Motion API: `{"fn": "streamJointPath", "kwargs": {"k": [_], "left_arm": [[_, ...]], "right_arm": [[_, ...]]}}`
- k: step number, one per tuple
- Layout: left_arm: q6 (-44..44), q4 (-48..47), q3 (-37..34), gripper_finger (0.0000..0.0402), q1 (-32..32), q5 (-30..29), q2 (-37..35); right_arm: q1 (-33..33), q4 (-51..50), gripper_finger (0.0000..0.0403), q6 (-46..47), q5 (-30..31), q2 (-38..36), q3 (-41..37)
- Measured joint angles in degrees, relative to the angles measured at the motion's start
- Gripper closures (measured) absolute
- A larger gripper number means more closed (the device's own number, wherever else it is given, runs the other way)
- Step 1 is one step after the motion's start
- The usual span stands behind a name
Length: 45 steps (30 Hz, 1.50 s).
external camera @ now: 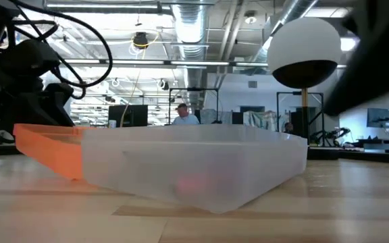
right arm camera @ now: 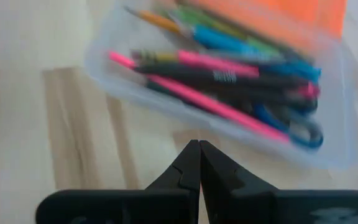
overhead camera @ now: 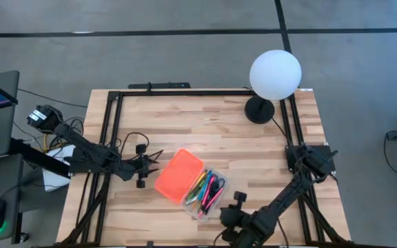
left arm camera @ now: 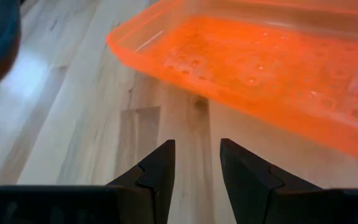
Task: Pick & place school supplies into a supply box
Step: Close the supply box
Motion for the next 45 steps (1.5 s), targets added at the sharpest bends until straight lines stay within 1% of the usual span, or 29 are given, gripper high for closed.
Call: {"fn": "streamJointPath", "kwargs": {"k": [2, 4, 9, 12, 15, 19, 24, 29, 34, 40, 45], "left_arm": [[0.5, 0.7, 0.0, 0.0279, 0.5, 1.1, 0.0], [0.5, 1.0, 0.0, 0.0279, 0.8, 1.6, 0.0], [-0.8, 0.9, 0.0, 0.0279, 1.7, 4.4, 0.0], [-1.6, 0.8, 0.0, 0.0279, 2.2, 5.7, 0.0], [-1.7, 0.8, 0.0, 0.0279, 2.4, 5.8, 0.0], [-1.6, 0.8, 0.0, 0.0279, 3.0, 6.2, 0.0], [-1.0, 0.8, 0.0, 0.0279, 4.6, 10.4, 0.0], [1.3, 0.8, 0.0, 0.0279, 6.5, 13.3, 0.0], [1.4, 0.8, 0.0, 0.0279, 7.8, 16.5, 0.0], [1.4, 1.4, 0.0, 0.0279, 7.8, 18.9, 0.0], [3.1, 1.3, 0.0, 0.0279, 7.7, 19.2, 0.0]], "right_arm": [[0.3, 1.4, 0.0403, 4.5, 0.2, 0.0, -2.6], [0.3, 3.5, 0.0403, 6.8, 0.8, 0.0, -5.3], [-0.8, 10.1, 0.0402, 7.2, 0.6, 0.0, -9.9], [-1.2, 14.0, 0.0390, 7.2, 0.6, 0.0, -12.2], [-1.4, 14.5, 0.0355, 7.2, 0.6, 0.0, -12.8], [-1.5, 16.0, 0.0296, 7.2, 0.5, 0.0, -12.7], [-2.1, 17.7, 0.0228, 7.2, -0.4, 0.0, -12.7], [-3.3, 18.6, 0.0181, 6.0, -0.9, 0.0, -13.4], [-4.4, 20.1, 0.0169, 4.9, -0.9, -0.3, -15.4], [-5.5, 20.8, 0.0168, -4.0, -0.4, -0.4, -16.1], [-7.2, 20.5, 0.0168, -9.8, -1.2, -0.4, -16.1]]}}
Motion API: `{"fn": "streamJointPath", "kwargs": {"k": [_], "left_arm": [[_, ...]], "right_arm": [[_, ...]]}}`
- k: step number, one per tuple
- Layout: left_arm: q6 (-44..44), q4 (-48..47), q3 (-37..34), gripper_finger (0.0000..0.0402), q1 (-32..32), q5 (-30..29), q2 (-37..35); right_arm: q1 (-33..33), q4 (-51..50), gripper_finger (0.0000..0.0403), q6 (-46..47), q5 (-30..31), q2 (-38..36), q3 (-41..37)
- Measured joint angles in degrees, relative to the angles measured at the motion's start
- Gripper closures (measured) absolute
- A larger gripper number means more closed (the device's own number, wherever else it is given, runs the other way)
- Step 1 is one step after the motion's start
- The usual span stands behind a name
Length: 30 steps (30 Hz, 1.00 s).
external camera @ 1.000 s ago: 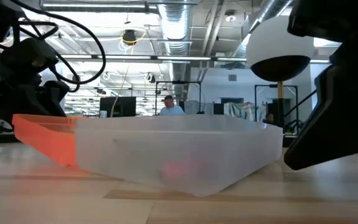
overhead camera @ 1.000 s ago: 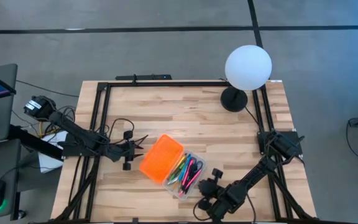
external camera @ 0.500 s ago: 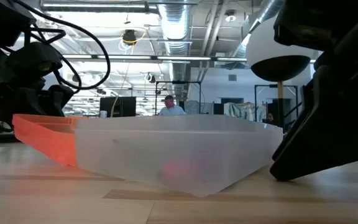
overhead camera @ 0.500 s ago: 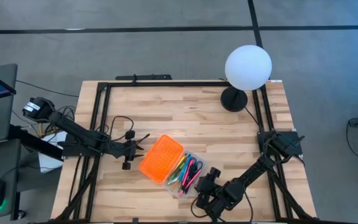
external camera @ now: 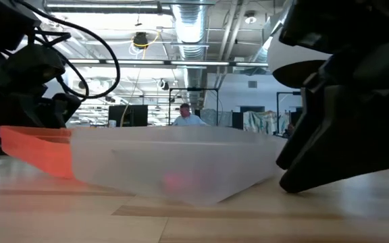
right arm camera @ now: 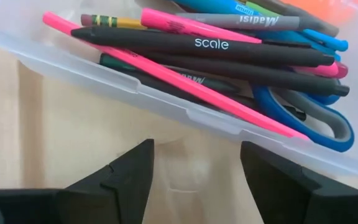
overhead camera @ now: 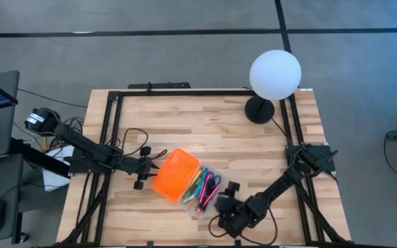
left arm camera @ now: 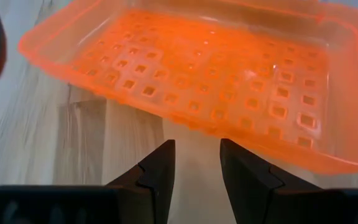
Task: Pick & place school supplies into a supply box
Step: Close the supply box
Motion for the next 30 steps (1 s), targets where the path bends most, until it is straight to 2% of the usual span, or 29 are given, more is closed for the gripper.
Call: {"fn": "streamJointPath", "kwargs": {"k": [6, 11, 17, 24, 30], "left_arm": [[1.7, -0.6, 0.0, 0.0279, 1.3, 0.0, 0.0], [3.8, -1.4, 0.0, 0.0279, 5.2, 2.4, 0.3], [5.7, -0.2, 0.2, 0.0279, 8.8, 2.5, 6.5], [11.0, 14.6, 0.2, 0.0279, 11.7, 5.8, 16.6], [11.4, 24.0, 1.1, 0.0279, 15.8, 14.4, 25.7]], "right_arm": [[-0.4, -0.2, 0.0168, -3.7, 0.4, 0.1, 0.0], [-0.5, -0.4, 0.0168, -5.2, 0.5, 0.2, -0.1], [-0.4, -0.4, 0.0168, -4.8, 0.5, 0.2, -0.2], [-0.5, -0.5, 0.0168, -4.6, 0.5, 0.2, -0.2], [-0.5, -0.7, 0.0168, -4.5, 0.7, 0.2, -0.2]]}}
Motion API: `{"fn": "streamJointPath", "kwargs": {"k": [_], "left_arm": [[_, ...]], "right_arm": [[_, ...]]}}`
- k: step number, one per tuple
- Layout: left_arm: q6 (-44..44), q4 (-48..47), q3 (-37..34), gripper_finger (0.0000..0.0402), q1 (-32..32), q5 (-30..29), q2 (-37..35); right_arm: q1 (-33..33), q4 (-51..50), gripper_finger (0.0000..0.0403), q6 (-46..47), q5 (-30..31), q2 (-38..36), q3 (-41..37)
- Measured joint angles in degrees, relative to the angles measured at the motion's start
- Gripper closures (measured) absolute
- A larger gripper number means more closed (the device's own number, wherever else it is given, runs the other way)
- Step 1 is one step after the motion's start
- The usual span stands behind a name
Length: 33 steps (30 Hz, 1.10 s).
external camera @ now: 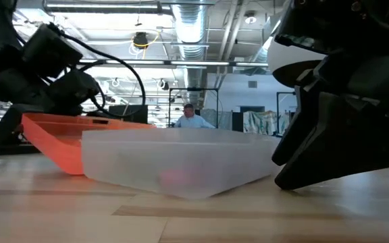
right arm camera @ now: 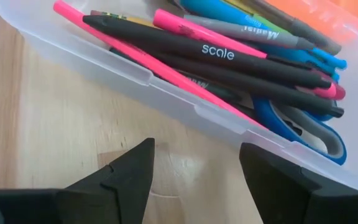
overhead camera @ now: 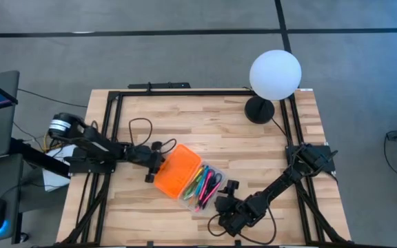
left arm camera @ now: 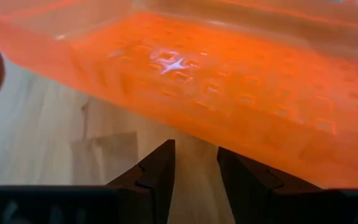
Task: Pick & place school supplies into a supply box
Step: Close the supply box
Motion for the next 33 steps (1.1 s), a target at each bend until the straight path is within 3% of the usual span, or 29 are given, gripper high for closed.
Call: {"fn": "streamJointPath", "kwargs": {"k": [4, 26, 33], "left_arm": [[0.6, 6.5, -0.2, 0.0279, 0.7, 3.4, 3.4], [0.6, 6.6, -0.4, 0.0279, 0.4, 5.1, 3.4], [-0.5, 6.1, -0.4, 0.0278, 0.4, 8.0, 3.4]], "right_arm": [[0.0, -0.3, 0.0168, -0.1, 1.1, 0.0, 0.0], [0.0, -3.2, 0.0168, 0.3, 1.6, 0.0, 0.0], [0.0, -3.3, 0.0168, 0.5, 1.3, 0.0, 0.0]]}}
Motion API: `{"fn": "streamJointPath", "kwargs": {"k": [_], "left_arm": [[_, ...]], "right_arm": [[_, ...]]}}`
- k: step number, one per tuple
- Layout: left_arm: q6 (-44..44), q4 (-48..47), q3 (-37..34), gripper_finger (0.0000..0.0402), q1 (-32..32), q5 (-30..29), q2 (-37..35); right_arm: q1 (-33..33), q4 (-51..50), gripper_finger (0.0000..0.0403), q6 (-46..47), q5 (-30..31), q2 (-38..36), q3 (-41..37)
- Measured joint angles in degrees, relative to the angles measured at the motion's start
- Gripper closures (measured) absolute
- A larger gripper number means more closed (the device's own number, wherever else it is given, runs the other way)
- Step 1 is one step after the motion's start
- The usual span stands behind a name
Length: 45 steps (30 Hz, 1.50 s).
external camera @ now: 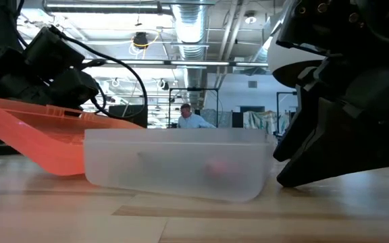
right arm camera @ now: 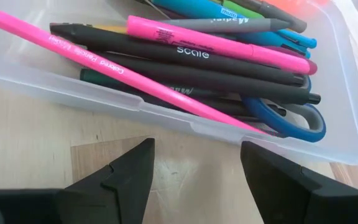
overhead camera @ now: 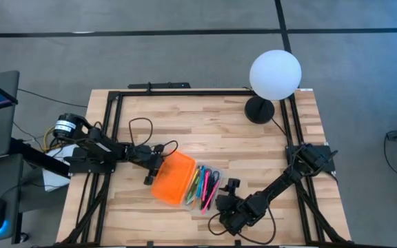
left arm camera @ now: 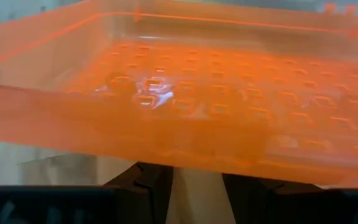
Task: Pick & place school supplies into a supply box
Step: Close the supply box
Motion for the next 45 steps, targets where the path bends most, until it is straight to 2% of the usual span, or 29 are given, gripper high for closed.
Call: {"fn": "streamJointPath", "kwargs": {"k": [6, 12, 18, 23, 32, 45], "left_arm": [[-1.9, -2.3, 0.0, 0.0278, -1.0, 2.6, -1.8], [-2.2, -8.6, -0.3, 0.0278, -4.7, 1.8, -9.3], [-2.3, -14.6, -0.4, 0.0279, -9.4, -4.9, -20.2], [-2.1, -17.7, -0.3, 0.0279, -12.7, -10.6, -26.1], [0.2, -17.8, 2.6, 0.0279, -15.3, -12.7, -27.7], [4.3, -17.8, 6.8, 0.0279, -14.6, -14.2, -27.7]], "right_arm": [[0.0, 0.0, 0.0168, 0.0, -0.1, 0.0, 0.0], [0.0, 0.0, 0.0168, 0.0, -0.3, 0.0, 0.0], [0.0, 0.0, 0.0168, 0.0, -0.3, 0.0, 0.0], [-0.2, 0.0, 0.0168, 0.0, -0.5, 0.0, 0.0], [-0.3, 0.1, 0.0168, -1.1, -0.5, 0.0, 0.0], [-1.6, 1.1, 0.0168, -6.6, -0.9, -0.2, 0.0]]}}
